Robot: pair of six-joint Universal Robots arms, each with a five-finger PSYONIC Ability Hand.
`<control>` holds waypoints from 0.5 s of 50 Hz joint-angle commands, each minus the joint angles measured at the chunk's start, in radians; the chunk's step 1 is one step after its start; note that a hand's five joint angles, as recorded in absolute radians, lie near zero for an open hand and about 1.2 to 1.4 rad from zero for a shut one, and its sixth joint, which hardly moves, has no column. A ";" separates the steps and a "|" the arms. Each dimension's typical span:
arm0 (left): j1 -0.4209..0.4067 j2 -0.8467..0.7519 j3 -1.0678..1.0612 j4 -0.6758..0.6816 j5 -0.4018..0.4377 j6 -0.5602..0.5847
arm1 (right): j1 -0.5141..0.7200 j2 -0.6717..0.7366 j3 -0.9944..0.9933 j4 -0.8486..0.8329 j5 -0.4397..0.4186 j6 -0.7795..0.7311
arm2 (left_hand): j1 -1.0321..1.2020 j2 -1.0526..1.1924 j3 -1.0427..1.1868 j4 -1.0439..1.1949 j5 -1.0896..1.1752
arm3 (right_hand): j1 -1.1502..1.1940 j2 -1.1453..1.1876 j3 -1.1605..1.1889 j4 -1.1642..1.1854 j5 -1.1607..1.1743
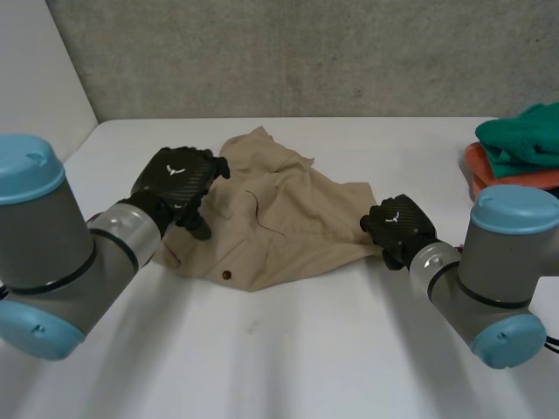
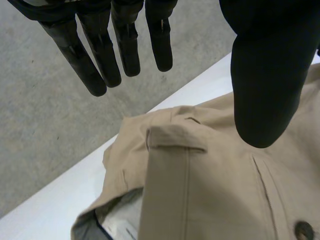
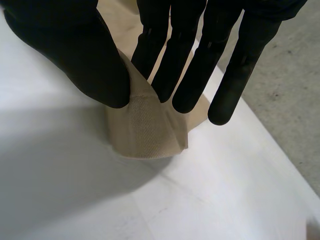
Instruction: Fold the laundry.
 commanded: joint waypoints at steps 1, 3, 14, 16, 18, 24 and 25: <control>0.015 -0.125 0.165 -0.006 0.082 0.102 | 0.007 -0.056 -0.010 0.213 -0.011 -0.004 | -0.056 -0.058 -0.059 -0.058 -0.058 | 0.259 0.220 0.210 0.202 0.237; 0.021 -0.166 0.216 -0.021 0.089 0.125 | 0.009 -0.075 -0.007 0.244 -0.016 -0.004 | -0.059 -0.061 -0.062 -0.061 -0.061 | 0.189 0.150 0.139 0.132 0.167; 0.047 -0.450 0.507 -0.225 0.091 0.279 | -0.020 -0.221 0.079 0.328 -0.029 -0.001 | 0.019 0.018 0.017 0.017 0.018 | -0.963 -1.001 -1.012 -1.020 -0.984; 0.044 -0.479 0.519 -0.233 0.086 0.296 | -0.034 -0.242 0.094 0.327 -0.029 0.002 | 0.157 0.156 0.154 0.155 0.156 | -0.963 -1.001 -1.012 -1.020 -0.984; 0.044 -0.493 0.520 -0.233 0.086 0.305 | -0.046 -0.256 0.097 0.325 -0.031 0.003 | 0.336 0.334 0.333 0.334 0.335 | -0.963 -1.001 -1.012 -1.020 -0.984; 0.064 -0.447 0.506 -0.202 0.021 0.290 | -0.094 -0.287 0.094 0.322 -0.031 0.020 | 0.959 0.958 0.957 0.957 0.958 | -0.963 -1.001 -1.012 -1.020 -0.984; 0.072 -0.429 0.507 -0.185 -0.004 0.280 | -0.099 -0.288 0.091 0.321 -0.033 0.022 | 0.959 0.958 0.957 0.957 0.958 | -0.963 -1.001 -1.012 -1.020 -0.984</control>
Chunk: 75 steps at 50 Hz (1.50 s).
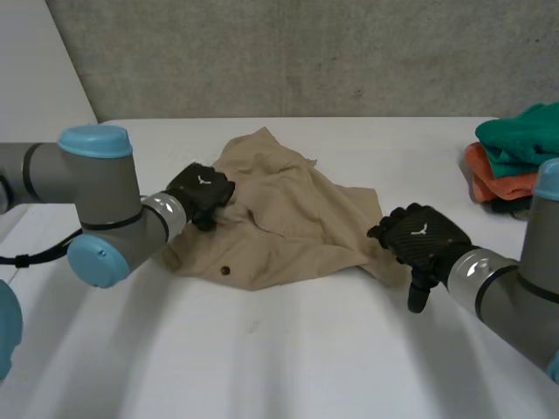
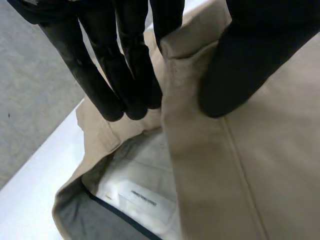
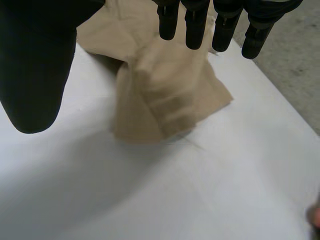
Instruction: Fold the laundry.
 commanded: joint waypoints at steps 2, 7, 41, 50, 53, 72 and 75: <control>0.038 0.099 -0.008 0.090 -0.142 -0.046 | -0.055 -0.031 -0.013 -0.013 -0.003 0.018 | 0.277 0.294 0.310 0.301 0.314 | -0.044 -0.026 -0.028 -0.028 -0.041; 0.096 0.226 0.067 0.284 -0.230 -0.174 | -0.069 -0.022 -0.042 -0.016 -0.012 0.014 | 0.277 0.294 0.310 0.301 0.314 | -0.044 -0.026 -0.028 -0.028 -0.041; -0.186 0.205 -0.011 0.198 0.160 -0.580 | -0.171 0.000 0.004 -0.095 -0.063 0.048 | -0.945 -0.927 -0.912 -0.921 -0.907 | -0.044 -0.026 -0.028 -0.028 -0.041; -0.125 0.384 -0.298 0.172 -0.133 -0.495 | -0.121 0.001 0.016 -0.074 -0.188 0.034 | -0.945 -0.927 -0.912 -0.921 -0.907 | -0.044 -0.026 -0.028 -0.028 -0.041; -0.108 0.433 -0.443 0.120 -0.176 -0.372 | -0.093 0.007 0.021 -0.063 -0.222 0.022 | -0.865 -0.848 -0.832 -0.841 -0.828 | 0.006 0.024 0.021 0.022 0.009; 0.180 0.579 -0.886 0.206 -0.104 -0.061 | 0.154 0.223 -0.102 -0.097 -0.020 0.109 | -0.677 -0.660 -0.644 -0.653 -0.640 | 0.171 0.189 0.186 0.187 0.174; 0.204 0.563 -0.889 0.212 -0.084 -0.060 | 0.169 0.259 -0.134 -0.103 0.002 0.104 | -0.677 -0.660 -0.644 -0.653 -0.640 | 0.203 0.221 0.218 0.219 0.206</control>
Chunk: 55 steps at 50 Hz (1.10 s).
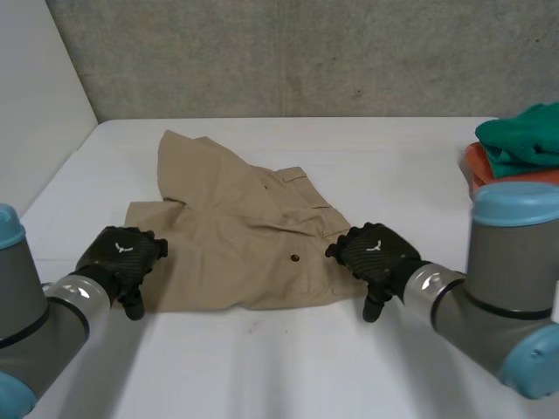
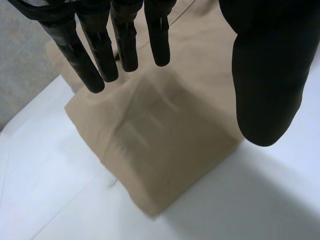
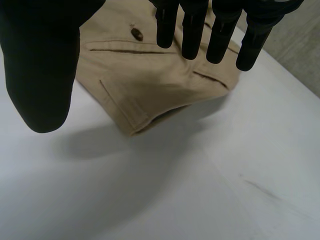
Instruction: Fold the laundry.
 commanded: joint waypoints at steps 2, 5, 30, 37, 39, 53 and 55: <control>0.079 -0.043 -0.019 0.029 0.084 -0.005 | 0.071 0.128 -0.107 -0.022 0.094 0.002 | 0.065 0.060 0.058 0.055 0.054 | 0.172 0.177 0.159 0.158 0.148; 0.089 -0.053 -0.029 0.047 0.105 -0.012 | 0.075 0.172 -0.151 -0.036 0.133 -0.015 | 0.068 0.063 0.061 0.058 0.057 | 0.274 0.279 0.261 0.261 0.251; 0.033 -0.087 -0.028 0.118 0.068 -0.054 | 0.189 -0.122 -0.259 0.088 0.185 0.182 | 0.188 0.183 0.181 0.178 0.177 | 1.088 1.093 1.075 1.075 1.065; -0.036 -0.122 0.014 0.124 0.022 -0.062 | 0.253 -0.202 -0.310 0.133 0.217 0.227 | 0.235 0.230 0.229 0.225 0.225 | 1.088 1.093 1.075 1.075 1.065; -0.053 -0.122 0.017 0.124 0.013 -0.065 | 0.264 -0.210 -0.325 0.134 0.239 0.228 | 0.247 0.242 0.240 0.237 0.236 | 1.088 1.093 1.075 1.075 1.065; -0.059 -0.038 0.032 0.165 -0.134 -0.088 | 0.174 -0.251 -0.368 0.213 0.283 0.189 | 1.019 1.014 1.012 1.009 1.008 | 1.088 1.093 1.075 1.075 1.065; -0.052 0.072 0.027 0.129 -0.105 -0.094 | 0.135 -0.271 -0.363 0.258 0.265 0.143 | 1.019 1.014 1.012 1.009 1.008 | 1.088 1.093 1.075 1.075 1.065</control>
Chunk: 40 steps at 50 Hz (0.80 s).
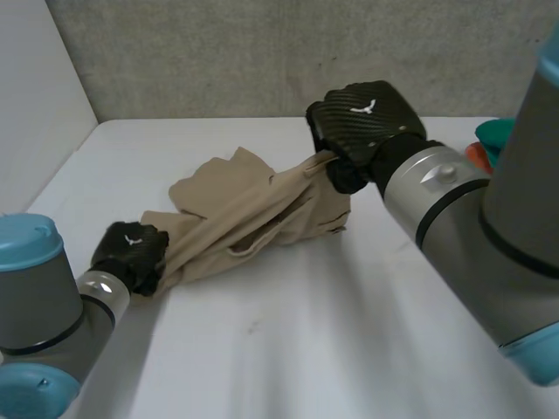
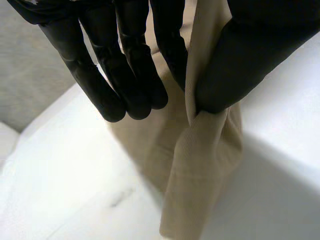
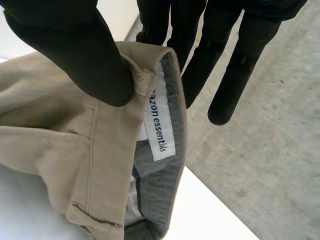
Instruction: Fold the laundry.
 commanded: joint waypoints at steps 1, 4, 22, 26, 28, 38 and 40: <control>0.026 0.214 -0.005 -0.064 0.032 -0.022 | -0.105 -0.046 0.014 0.100 -0.038 -0.088 | 0.242 0.206 0.214 0.205 0.235 | 0.297 0.228 0.222 0.204 0.214; 0.058 0.381 0.044 -0.133 0.085 -0.045 | -0.143 -0.092 -0.007 0.164 -0.083 -0.131 | 0.242 0.206 0.214 0.205 0.235 | 0.297 0.228 0.222 0.204 0.214; 0.150 0.320 0.862 -0.352 0.122 -0.336 | -0.278 -0.058 -0.378 0.059 -0.051 0.104 | 0.242 0.206 0.214 0.205 0.235 | 0.297 0.228 0.222 0.204 0.214; 0.123 0.146 0.942 -0.352 0.105 -0.335 | -0.281 0.039 -0.382 0.045 -0.029 0.125 | 0.242 0.206 0.214 0.205 0.235 | 0.297 0.228 0.222 0.204 0.214; 0.107 0.085 0.953 -0.351 0.105 -0.333 | -0.278 0.084 -0.374 0.036 -0.026 0.122 | 0.242 0.206 0.214 0.205 0.235 | 0.297 0.228 0.222 0.204 0.214; 0.032 -0.299 0.974 -0.165 0.126 -0.312 | -0.249 0.355 -0.287 -0.244 -0.008 0.099 | 0.242 0.206 0.214 0.205 0.235 | 0.297 0.228 0.222 0.204 0.214; 0.029 -0.351 0.994 -0.125 0.122 -0.317 | -0.249 0.400 -0.283 -0.311 0.000 0.092 | 0.242 0.206 0.214 0.205 0.235 | 0.297 0.228 0.222 0.204 0.214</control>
